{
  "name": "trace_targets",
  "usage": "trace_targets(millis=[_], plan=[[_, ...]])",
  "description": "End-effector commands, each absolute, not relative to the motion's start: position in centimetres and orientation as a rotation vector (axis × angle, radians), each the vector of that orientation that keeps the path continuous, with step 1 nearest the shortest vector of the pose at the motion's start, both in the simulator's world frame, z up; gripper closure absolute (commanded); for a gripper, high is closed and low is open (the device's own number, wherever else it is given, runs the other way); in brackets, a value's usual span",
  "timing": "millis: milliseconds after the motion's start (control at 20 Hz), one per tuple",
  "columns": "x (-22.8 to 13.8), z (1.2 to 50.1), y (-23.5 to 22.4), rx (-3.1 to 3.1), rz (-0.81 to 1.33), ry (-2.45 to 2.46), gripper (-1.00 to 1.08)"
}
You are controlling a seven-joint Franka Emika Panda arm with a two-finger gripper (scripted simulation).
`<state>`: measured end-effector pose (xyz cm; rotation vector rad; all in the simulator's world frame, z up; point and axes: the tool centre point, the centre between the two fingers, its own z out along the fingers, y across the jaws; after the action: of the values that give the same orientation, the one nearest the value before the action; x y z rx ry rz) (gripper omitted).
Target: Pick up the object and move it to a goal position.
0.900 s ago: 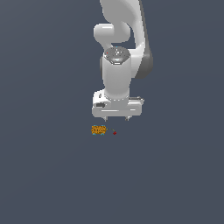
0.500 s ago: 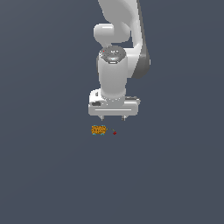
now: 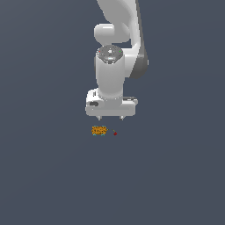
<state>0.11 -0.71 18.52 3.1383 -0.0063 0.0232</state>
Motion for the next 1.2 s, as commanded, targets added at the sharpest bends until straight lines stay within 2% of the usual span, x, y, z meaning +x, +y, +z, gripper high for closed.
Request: trace_targets(millis=[0,500,1150], plan=[[0.1,18.4,-0.8,3.137,0.022,0.011,-0.92],[-0.1,17.3,-1.3,3.124,0.017,0.213,-0.92],[-0.6,14.7,-2.5,3.041,0.001,0.706,-0.92]])
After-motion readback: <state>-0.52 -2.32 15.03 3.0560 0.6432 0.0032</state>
